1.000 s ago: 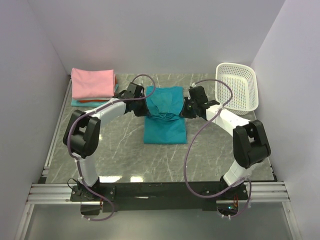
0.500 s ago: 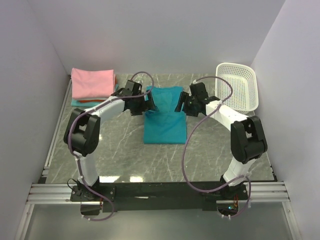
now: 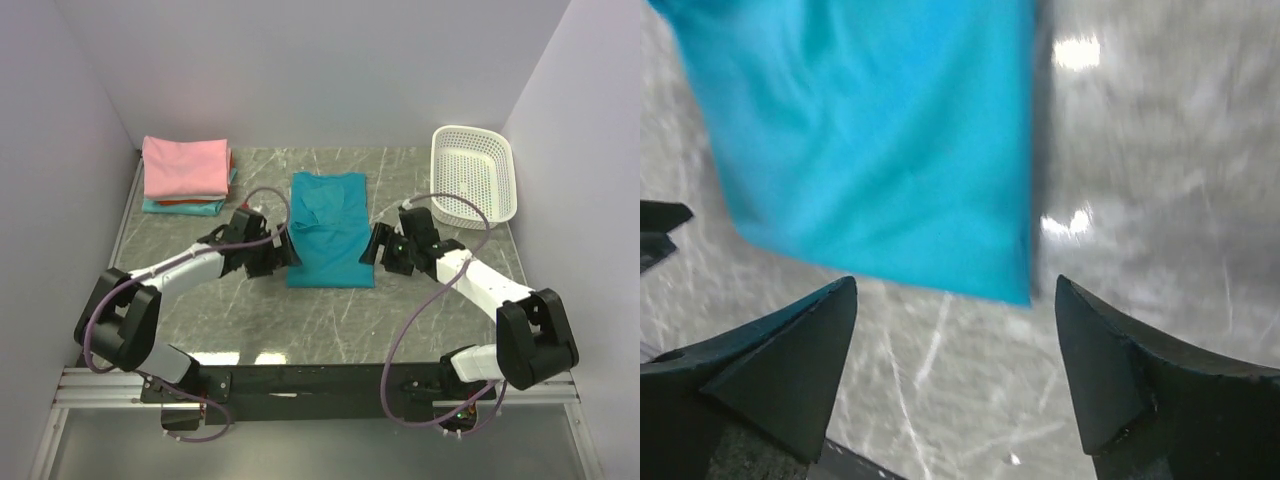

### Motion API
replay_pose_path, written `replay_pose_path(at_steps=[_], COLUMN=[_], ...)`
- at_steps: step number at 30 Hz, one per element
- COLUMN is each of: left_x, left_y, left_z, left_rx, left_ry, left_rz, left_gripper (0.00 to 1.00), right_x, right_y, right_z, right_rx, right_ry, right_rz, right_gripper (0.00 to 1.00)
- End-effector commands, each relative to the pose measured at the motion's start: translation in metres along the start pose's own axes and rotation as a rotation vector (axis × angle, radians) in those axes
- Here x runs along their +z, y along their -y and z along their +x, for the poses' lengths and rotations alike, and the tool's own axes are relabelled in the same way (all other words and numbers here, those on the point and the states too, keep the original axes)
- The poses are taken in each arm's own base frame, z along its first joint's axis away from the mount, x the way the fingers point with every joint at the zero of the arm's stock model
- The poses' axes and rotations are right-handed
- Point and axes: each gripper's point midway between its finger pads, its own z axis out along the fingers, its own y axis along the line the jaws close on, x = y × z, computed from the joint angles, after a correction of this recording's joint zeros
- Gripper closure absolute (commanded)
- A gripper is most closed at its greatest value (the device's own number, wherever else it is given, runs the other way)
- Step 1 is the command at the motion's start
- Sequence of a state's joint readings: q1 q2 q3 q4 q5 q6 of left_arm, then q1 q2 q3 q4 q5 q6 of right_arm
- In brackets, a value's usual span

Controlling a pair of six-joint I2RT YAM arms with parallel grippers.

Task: Fold and stack the t-shirts
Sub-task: Fold the tshirt

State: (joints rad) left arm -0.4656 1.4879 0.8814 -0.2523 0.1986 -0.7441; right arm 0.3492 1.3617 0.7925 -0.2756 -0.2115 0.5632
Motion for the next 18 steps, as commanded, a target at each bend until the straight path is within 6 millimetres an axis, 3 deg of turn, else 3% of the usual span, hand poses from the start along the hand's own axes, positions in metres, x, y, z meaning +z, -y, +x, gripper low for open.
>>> replay_pose_path(at_steps=[1, 4, 9, 12, 18], left_x=[0.000, 0.005, 0.018, 0.023, 0.030], left_y=[0.001, -0.009, -0.012, -0.015, -0.025], left_z=[0.030, 0.047, 0.057, 0.057, 0.059], left_rx=[-0.029, -0.075, -0.100, -0.100, -0.090], left_ry=[-0.029, -0.055, -0.088, -0.091, -0.097], left_rz=[0.052, 0.051, 0.062, 0.042, -0.007], left_gripper=[0.01, 0.04, 0.41, 0.54, 0.68], right_x=[-0.004, -0.005, -0.003, -0.003, 0.002], right_y=[-0.004, -0.001, 0.003, 0.006, 0.011], right_z=[0.013, 0.024, 0.036, 0.041, 0.044], right_rx=[0.024, 0.028, 0.031, 0.033, 0.039], right_ry=[0.007, -0.003, -0.024, -0.032, -0.039], right_rz=[-0.053, -0.067, -0.075, -0.070, -0.059], right_gripper=[0.13, 0.11, 0.11, 0.11, 0.14])
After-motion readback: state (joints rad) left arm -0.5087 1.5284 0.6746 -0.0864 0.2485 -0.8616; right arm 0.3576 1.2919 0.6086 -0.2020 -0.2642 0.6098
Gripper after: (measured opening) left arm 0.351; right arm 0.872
